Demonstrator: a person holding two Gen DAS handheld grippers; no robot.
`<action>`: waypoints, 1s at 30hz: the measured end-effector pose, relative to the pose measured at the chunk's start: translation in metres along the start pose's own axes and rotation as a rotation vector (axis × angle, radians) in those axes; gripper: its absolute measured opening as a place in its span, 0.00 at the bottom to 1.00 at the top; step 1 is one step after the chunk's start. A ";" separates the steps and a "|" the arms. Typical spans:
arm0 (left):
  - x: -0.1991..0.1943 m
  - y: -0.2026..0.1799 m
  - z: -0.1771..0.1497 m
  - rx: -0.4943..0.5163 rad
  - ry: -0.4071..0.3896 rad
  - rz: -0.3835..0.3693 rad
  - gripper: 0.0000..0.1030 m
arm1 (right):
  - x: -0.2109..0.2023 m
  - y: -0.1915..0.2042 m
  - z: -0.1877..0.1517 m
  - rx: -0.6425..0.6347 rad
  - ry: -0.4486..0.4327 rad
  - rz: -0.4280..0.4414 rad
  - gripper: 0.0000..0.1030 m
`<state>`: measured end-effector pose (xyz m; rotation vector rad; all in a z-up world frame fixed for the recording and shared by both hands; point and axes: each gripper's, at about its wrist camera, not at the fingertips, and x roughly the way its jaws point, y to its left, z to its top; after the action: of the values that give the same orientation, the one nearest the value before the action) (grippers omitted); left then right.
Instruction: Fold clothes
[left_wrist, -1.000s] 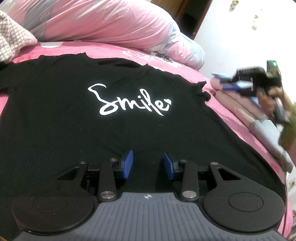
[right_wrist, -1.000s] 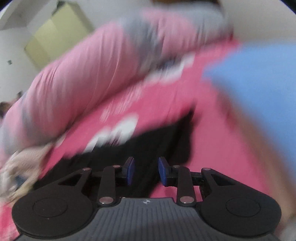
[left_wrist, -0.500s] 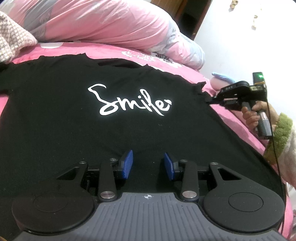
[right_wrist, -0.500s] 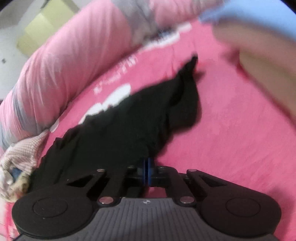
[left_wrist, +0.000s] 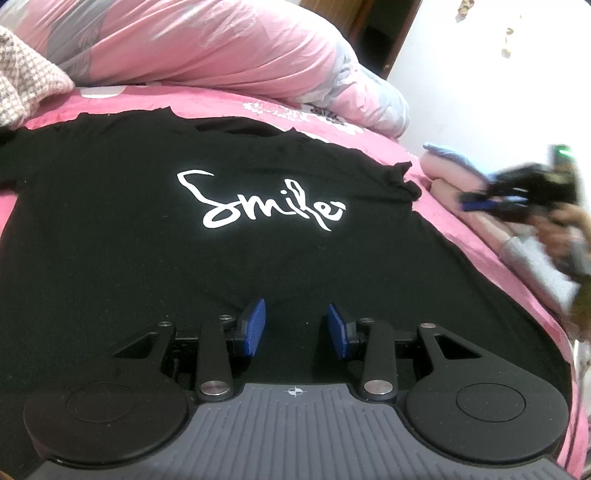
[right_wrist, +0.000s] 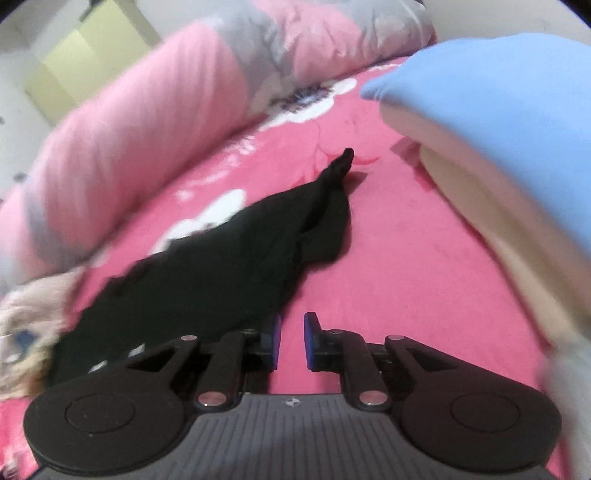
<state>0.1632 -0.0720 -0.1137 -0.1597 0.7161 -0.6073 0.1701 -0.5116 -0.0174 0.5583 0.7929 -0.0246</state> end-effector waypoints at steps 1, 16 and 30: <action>0.000 0.000 0.000 0.000 0.000 0.000 0.37 | -0.022 0.002 -0.010 -0.014 0.011 0.019 0.15; 0.000 0.000 0.000 0.005 -0.005 0.002 0.37 | -0.110 -0.025 -0.160 0.021 0.146 0.086 0.15; 0.000 -0.001 -0.001 0.010 -0.013 0.009 0.37 | -0.136 -0.039 -0.193 0.153 0.016 0.113 0.01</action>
<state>0.1622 -0.0734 -0.1141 -0.1512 0.7005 -0.6010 -0.0646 -0.4764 -0.0521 0.7483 0.7779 0.0239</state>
